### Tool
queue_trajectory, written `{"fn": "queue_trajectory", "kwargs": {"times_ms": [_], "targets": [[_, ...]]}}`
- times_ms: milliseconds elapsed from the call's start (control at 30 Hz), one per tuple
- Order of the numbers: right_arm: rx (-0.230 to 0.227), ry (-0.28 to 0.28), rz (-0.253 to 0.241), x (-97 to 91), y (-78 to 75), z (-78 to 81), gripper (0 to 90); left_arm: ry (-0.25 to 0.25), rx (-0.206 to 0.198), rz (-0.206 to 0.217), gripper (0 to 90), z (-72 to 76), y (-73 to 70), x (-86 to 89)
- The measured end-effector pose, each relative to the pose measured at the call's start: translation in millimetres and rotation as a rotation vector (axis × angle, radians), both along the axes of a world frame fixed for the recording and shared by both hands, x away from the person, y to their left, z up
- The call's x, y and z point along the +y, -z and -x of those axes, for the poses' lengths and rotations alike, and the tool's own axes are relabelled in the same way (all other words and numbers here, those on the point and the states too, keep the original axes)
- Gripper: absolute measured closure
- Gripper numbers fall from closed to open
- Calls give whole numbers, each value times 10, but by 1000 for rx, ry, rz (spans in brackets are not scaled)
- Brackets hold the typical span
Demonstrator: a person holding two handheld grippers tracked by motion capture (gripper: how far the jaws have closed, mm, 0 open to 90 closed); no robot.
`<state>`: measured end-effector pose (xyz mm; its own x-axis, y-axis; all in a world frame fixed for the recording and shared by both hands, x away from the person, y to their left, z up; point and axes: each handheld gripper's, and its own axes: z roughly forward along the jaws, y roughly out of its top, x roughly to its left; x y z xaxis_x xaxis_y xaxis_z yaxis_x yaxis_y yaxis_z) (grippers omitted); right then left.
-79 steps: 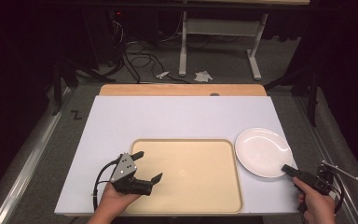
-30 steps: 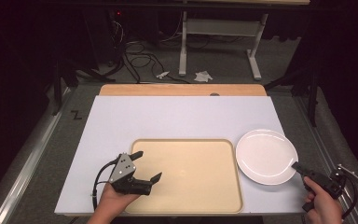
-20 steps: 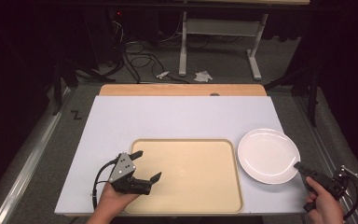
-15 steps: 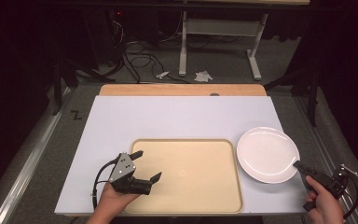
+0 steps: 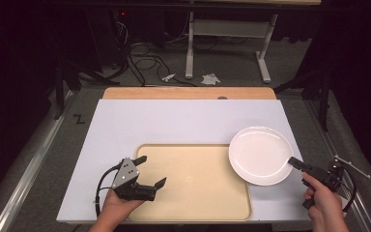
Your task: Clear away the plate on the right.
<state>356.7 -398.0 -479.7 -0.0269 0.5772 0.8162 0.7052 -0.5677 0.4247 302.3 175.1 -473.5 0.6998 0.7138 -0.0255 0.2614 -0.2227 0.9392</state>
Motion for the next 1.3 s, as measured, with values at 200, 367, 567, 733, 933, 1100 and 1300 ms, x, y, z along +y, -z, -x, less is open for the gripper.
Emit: {"fn": "queue_trajectory", "kwargs": {"times_ms": [200,367,567,733,933,1100,1300], "targets": [[-17,-50,-21,261,2,-109,889,-13,2,9,50,-3,2,30],[-15,-76,-40,445,19,-169,889,-17,0,16,50,5,-7,49],[-7,-103,-40,579,41,-210,889,-19,2,19,50,4,-6,54],[-7,-133,-34,658,68,-194,890,-22,-4,17,50,15,-12,60],[-1,-162,-36,781,116,-189,888,-31,-14,16,50,37,-26,116],[-9,-203,-31,934,106,-204,889,-43,-21,19,46,66,-33,161],[-12,-257,-17,1122,87,-224,888,-69,-31,74,43,109,-40,165]]}}
